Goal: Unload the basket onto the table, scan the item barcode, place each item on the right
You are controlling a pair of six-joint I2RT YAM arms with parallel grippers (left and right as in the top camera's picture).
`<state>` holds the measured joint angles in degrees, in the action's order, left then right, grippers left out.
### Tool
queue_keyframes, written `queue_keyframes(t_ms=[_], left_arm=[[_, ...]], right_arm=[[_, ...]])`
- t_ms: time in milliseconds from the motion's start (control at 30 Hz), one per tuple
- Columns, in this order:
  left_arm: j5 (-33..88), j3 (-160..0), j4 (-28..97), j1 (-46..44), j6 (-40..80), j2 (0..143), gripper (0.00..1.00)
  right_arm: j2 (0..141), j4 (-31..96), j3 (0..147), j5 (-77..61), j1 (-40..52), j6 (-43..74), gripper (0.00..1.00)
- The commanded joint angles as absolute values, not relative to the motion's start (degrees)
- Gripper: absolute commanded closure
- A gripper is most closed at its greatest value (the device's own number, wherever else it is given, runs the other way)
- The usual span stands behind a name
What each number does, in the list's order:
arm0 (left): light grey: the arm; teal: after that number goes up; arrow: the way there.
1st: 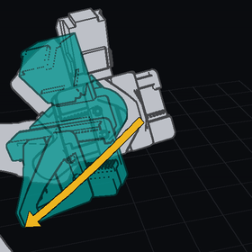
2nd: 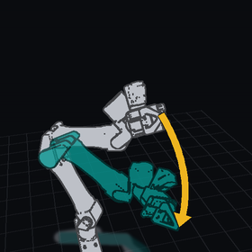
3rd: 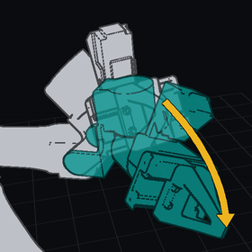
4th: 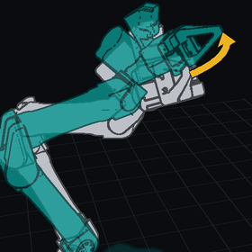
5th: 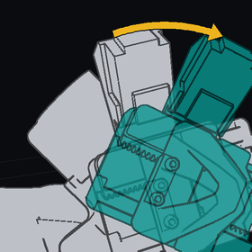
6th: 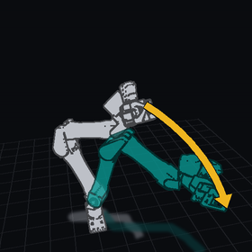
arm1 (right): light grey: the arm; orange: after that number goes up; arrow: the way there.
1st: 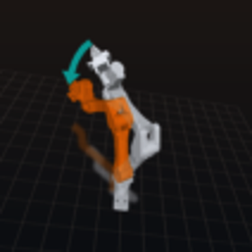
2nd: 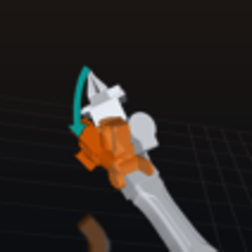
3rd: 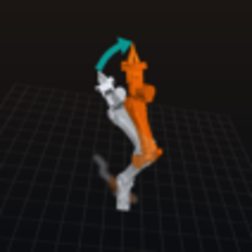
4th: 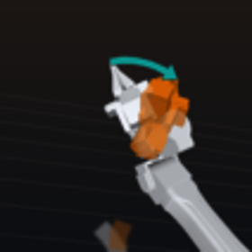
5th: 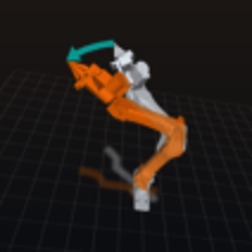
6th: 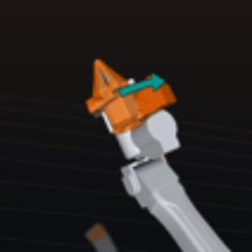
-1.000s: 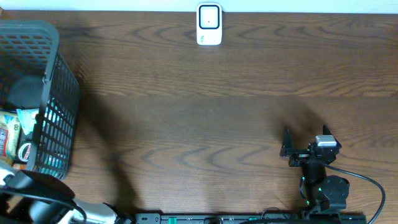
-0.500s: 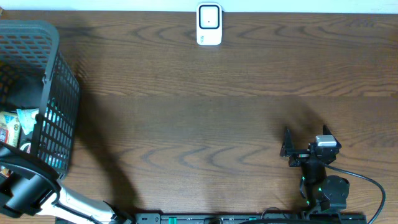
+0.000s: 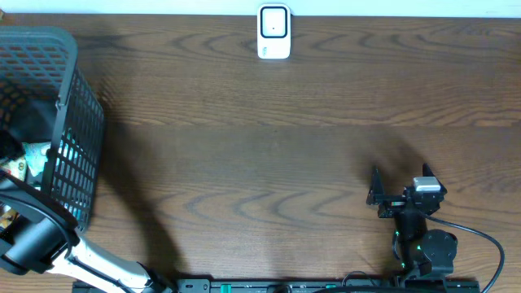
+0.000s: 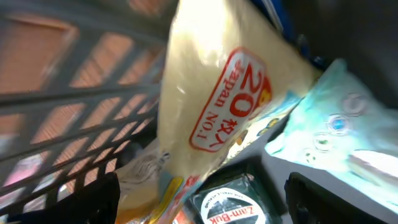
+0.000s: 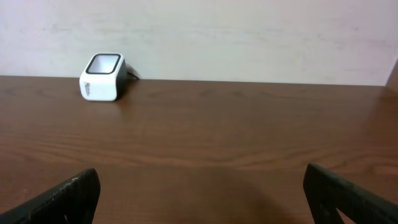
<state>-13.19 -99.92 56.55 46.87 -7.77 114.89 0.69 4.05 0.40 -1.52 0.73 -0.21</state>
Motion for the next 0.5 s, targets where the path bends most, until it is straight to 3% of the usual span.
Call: queue_keyframes(t_ms=[0,333,467], left_arm=[[-17.76,-97.45,55.07,47.11,-8.1,115.66,0.16],[-17.67,-90.91,49.74,47.33,-8.1,115.66,0.19],[-17.65,-89.78,49.08,47.33,-8.1,115.66,0.38]], right_arm=[[0.38,4.27,0.32,-1.63,1.17,0.8,0.01],[0.38,4.27,0.32,-1.63,1.17,0.8,0.01],[0.38,4.27,0.32,-1.63,1.17,0.8,0.01]])
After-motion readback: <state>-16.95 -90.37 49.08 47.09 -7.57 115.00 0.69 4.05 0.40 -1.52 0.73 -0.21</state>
